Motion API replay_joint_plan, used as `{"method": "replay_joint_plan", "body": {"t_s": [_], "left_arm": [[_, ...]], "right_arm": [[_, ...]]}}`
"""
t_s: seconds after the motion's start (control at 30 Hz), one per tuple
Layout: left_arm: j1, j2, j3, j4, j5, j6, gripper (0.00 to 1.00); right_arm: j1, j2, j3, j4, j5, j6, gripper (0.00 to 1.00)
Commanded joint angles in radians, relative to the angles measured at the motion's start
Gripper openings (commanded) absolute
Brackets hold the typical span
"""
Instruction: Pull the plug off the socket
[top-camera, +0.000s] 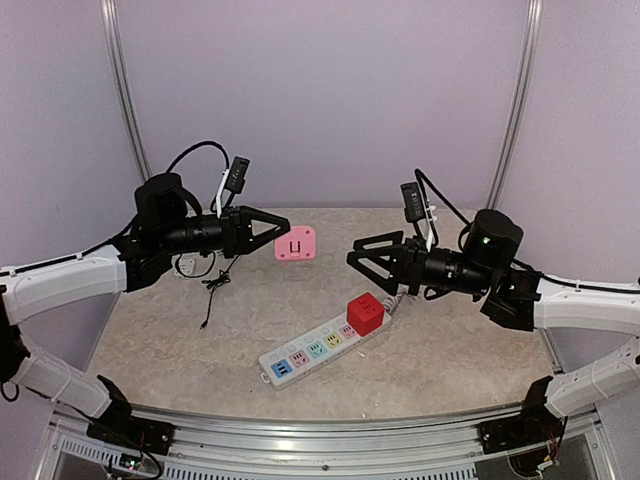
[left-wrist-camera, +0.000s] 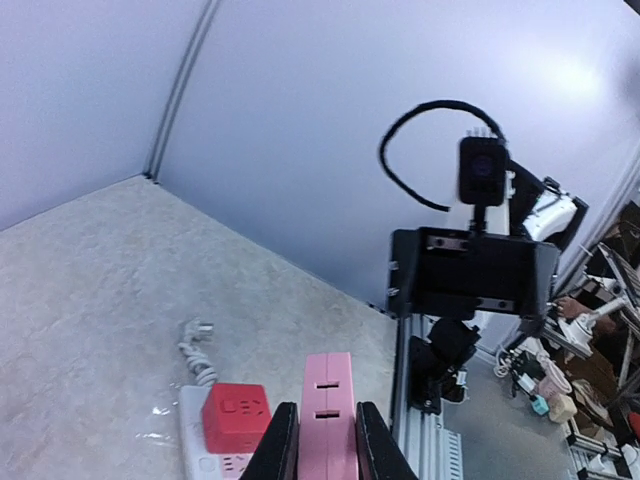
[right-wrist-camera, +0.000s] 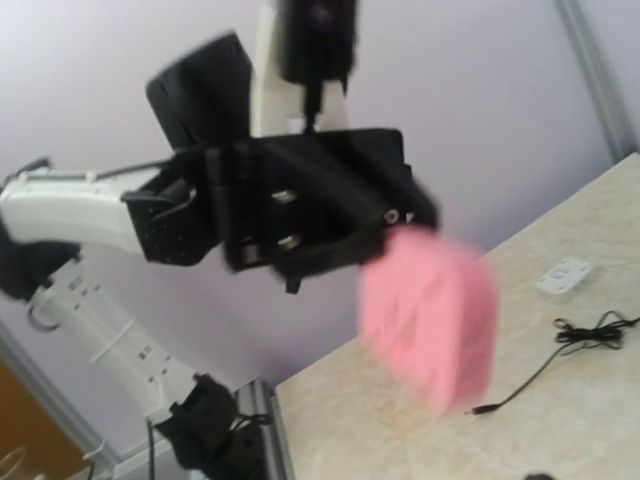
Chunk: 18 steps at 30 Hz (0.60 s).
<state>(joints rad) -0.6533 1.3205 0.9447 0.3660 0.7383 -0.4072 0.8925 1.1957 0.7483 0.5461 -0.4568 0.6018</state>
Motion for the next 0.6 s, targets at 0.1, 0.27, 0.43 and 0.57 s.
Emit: {"method": "replay_joint_plan", "body": {"t_s": [0.1,0.27,0.43,0.57], "left_arm": [[0.323,-0.157,-0.201,0.032,-0.203,-0.197,0.0],[0.427,-0.33,-0.337,-0.019,-0.633,-0.267,0.0],[0.583,-0.434,-0.466,-0.004,-0.847,-0.393,0.0],[0.823,-0.384,-0.506,-0.041,-0.732,-0.485,0.0]], "right_arm": [[-0.019,-0.053,-0.007,-0.072,0.077,-0.027,0.87],[-0.021,-0.032,-0.013,-0.061,0.057,-0.023,0.87],[-0.024,-0.016,-0.012,-0.043,0.041,-0.016,0.87],[-0.025,-0.018,-0.019,-0.033,0.032,-0.011,0.87]]}}
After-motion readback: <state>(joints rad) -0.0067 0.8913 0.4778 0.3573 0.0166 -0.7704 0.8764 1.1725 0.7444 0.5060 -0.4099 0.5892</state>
